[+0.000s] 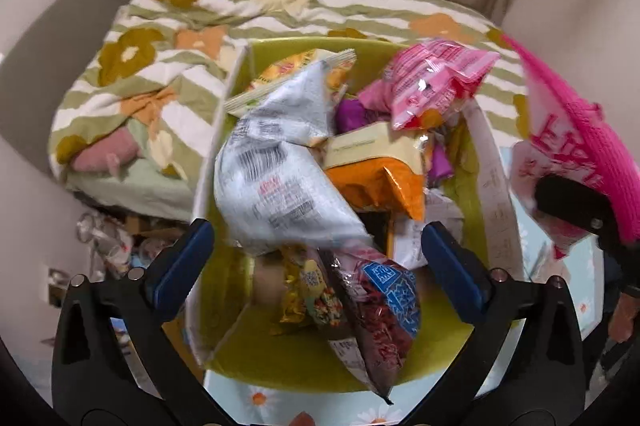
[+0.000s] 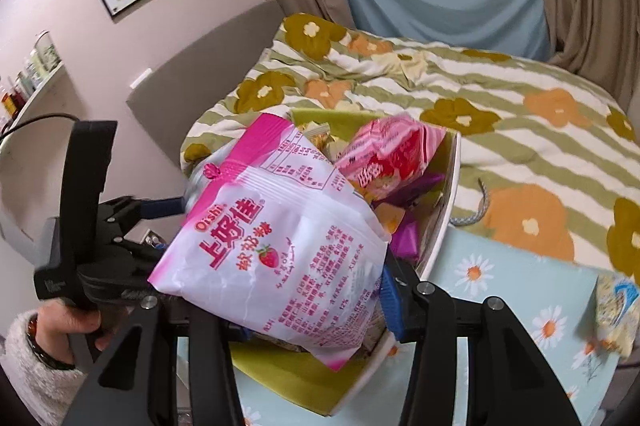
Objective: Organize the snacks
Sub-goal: 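Carry both bags over the yellow-green box and open both grippers to drop them, then move both grippers back toward the last two snacks on the table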
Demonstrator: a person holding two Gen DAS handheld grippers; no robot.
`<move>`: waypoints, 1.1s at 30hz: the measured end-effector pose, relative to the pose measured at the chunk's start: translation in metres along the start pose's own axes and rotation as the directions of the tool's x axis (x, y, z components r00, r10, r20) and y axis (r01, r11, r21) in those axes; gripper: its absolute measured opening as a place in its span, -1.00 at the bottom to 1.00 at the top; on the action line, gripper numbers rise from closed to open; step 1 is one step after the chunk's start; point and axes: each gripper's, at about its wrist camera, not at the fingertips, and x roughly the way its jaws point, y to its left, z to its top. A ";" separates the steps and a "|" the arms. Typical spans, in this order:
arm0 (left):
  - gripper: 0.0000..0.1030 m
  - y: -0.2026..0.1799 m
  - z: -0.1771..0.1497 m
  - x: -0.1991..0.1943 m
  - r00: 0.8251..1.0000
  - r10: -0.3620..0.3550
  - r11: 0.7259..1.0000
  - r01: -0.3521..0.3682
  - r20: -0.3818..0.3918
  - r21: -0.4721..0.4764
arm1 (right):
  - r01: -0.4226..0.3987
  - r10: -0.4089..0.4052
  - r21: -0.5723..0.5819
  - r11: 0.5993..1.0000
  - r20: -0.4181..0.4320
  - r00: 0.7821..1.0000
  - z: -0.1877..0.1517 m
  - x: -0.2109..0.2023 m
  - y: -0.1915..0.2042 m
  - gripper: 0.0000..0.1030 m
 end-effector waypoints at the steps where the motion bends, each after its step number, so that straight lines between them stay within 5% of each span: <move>1: 1.00 -0.001 -0.003 0.000 1.000 -0.005 1.000 0.005 -0.004 0.003 | 0.005 -0.005 0.010 1.000 -0.002 1.000 -0.002 0.002 0.000 -0.14; 16: 1.00 -0.002 -0.031 -0.029 1.000 0.003 1.000 -0.003 0.027 0.022 | 0.032 -0.027 0.092 0.995 -0.056 0.998 0.005 0.029 0.006 -0.04; 18: 1.00 0.005 -0.032 -0.029 1.000 0.005 1.000 -0.006 0.024 0.011 | 0.057 -0.050 0.108 0.992 -0.071 0.996 0.005 0.037 0.005 0.36; 19: 1.00 0.008 -0.034 -0.029 1.000 0.008 1.000 -0.009 0.023 0.005 | 0.060 -0.053 0.118 0.991 -0.065 0.996 0.004 0.039 0.004 0.84; 20: 1.00 0.012 -0.035 -0.030 1.000 0.011 1.000 -0.011 0.024 -0.002 | 0.059 -0.052 0.127 0.990 -0.055 0.997 0.003 0.039 0.005 1.00; 33: 1.00 0.019 -0.028 -0.052 0.997 -0.010 1.000 0.010 0.076 0.001 | 0.046 -0.046 0.142 0.989 -0.002 0.999 -0.004 0.010 0.008 1.00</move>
